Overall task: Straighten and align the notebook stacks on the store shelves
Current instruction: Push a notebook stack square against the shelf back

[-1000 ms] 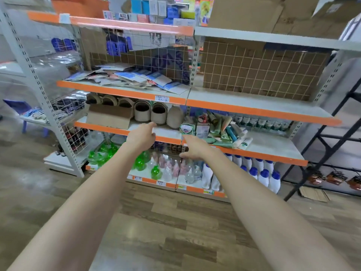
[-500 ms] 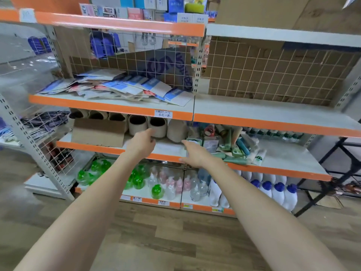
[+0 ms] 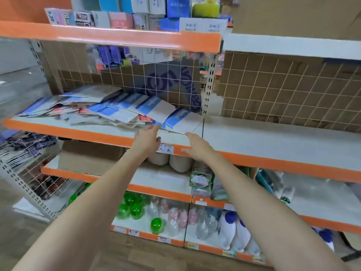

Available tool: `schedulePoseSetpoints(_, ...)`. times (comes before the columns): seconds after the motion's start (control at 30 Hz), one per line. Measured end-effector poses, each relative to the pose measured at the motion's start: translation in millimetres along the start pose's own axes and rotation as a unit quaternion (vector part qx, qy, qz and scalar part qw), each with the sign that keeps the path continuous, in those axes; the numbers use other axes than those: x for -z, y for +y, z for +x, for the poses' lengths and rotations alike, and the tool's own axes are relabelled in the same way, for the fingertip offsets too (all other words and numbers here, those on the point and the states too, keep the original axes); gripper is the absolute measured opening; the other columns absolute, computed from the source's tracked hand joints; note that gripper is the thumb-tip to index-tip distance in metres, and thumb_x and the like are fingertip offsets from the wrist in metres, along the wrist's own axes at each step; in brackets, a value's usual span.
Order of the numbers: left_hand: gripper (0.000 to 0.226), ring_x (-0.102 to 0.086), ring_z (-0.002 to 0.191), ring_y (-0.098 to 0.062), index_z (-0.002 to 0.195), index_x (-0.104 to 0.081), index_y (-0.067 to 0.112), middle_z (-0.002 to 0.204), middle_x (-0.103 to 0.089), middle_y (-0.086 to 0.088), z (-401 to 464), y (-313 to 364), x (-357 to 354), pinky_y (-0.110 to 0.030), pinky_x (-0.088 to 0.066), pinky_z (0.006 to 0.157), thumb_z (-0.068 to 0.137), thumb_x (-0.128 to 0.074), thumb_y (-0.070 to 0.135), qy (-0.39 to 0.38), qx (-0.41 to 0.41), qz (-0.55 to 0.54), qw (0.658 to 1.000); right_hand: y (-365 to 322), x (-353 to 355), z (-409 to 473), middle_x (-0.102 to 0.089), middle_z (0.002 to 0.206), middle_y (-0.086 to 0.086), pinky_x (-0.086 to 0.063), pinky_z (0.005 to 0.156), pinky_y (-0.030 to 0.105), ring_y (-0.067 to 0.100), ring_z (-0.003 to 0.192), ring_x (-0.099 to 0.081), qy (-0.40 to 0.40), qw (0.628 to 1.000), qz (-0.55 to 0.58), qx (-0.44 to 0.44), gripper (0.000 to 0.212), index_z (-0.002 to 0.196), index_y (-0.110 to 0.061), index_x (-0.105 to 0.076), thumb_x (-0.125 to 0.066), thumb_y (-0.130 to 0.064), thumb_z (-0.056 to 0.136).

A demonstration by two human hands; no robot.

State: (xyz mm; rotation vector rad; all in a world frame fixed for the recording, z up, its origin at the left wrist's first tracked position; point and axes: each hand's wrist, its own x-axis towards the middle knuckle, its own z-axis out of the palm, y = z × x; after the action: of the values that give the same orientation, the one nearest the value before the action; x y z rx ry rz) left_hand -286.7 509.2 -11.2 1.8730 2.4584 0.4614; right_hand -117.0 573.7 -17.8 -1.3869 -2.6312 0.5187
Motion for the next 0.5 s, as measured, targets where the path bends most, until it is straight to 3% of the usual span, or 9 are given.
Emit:
schedulePoseSetpoints(0.23, 0.057, -0.013, 0.144, -0.023, 0.149, -0.019, 0.021, 0.157, -0.014, -0.006, 77.1, -1.8, -33.2, -0.049, -0.007, 0.116, 0.098, -0.044, 0.023, -0.035, -0.024, 0.043, 0.998, 29.7, 0.4, 90.6, -0.029, 0.152, 0.011, -0.027, 0.11, 0.04, 0.027, 0.139, -0.029, -0.002, 1.0, -0.007, -0.007, 0.07, 0.148, -0.009, -0.023, -0.057, -0.036, 0.093)
schedulePoseSetpoints(0.5, 0.061, 0.0, 0.145, -0.025, 0.15, -0.01, 0.021, 0.159, -0.001, -0.005, 125.2, -13.1, -78.1, -0.048, -0.001, 0.115, 0.099, -0.04, 0.034, -0.055, -0.105, 0.148, 0.982, 48.1, -26.0, 142.4, -0.001, 0.159, 0.01, -0.01, 0.114, 0.042, 0.025, 0.146, -0.004, -0.018, 0.999, -0.042, -0.017, 0.073, 0.152, -0.017, -0.011, -0.047, -0.046, 0.095)
